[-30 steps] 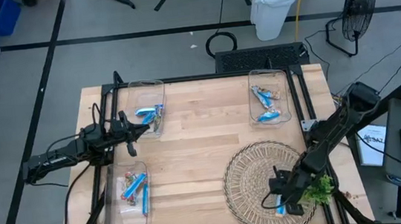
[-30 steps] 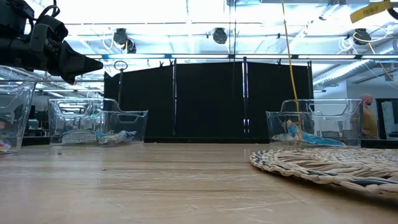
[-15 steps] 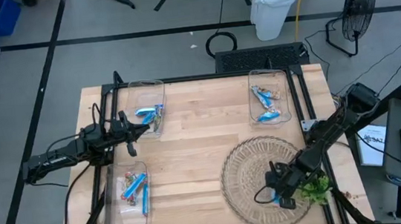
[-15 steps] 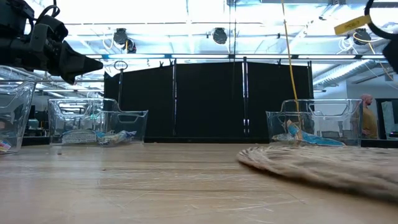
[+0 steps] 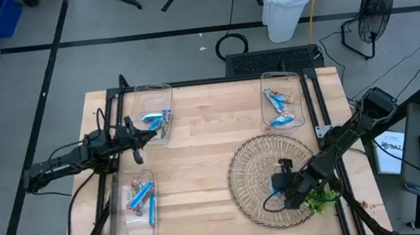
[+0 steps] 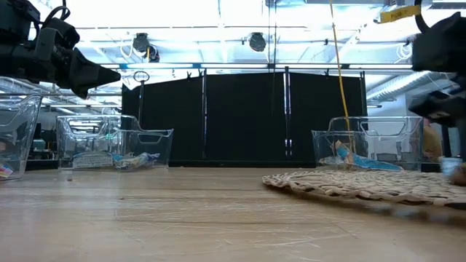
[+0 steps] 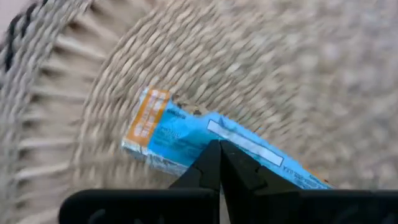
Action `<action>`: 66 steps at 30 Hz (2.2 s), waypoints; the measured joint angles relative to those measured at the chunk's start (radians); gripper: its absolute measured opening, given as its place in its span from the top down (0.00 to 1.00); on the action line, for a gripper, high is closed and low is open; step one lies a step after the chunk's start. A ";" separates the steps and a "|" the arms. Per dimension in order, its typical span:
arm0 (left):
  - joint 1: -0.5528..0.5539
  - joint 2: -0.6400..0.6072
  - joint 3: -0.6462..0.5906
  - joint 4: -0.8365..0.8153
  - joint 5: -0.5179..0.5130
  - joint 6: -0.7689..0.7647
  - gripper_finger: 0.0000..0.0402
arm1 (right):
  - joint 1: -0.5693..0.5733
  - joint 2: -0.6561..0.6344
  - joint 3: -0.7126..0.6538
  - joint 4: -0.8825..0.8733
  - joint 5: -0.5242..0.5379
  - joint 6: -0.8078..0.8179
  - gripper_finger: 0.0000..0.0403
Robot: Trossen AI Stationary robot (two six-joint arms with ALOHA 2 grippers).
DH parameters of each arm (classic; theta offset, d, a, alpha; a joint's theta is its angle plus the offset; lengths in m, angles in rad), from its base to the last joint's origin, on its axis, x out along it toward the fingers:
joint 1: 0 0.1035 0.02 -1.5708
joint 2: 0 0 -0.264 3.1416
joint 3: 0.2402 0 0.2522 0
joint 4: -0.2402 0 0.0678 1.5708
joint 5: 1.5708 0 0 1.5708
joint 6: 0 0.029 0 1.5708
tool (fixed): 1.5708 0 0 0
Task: Pick and place Granola Bars by type
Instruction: Put the yellow granola bar into the top right transparent bin
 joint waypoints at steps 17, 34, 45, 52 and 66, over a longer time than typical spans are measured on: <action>0.000 0.000 0.000 0.000 0.000 0.000 0.92 | 0.000 -0.007 0.000 0.145 0.016 -0.305 0.91; 0.000 0.000 0.000 0.000 0.000 0.000 0.92 | 0.000 -0.014 0.000 -0.014 -0.012 -0.232 0.46; 0.000 0.000 0.000 0.000 0.000 0.000 0.92 | -0.004 -0.014 0.001 -0.030 0.109 -0.241 0.54; 0.000 0.000 0.000 0.000 0.000 0.000 0.92 | -0.005 -0.014 0.001 -0.033 0.103 -0.257 0.66; 0.000 0.000 0.000 0.000 0.000 0.000 0.92 | -0.025 -0.018 -0.069 -0.021 0.099 -0.213 0.89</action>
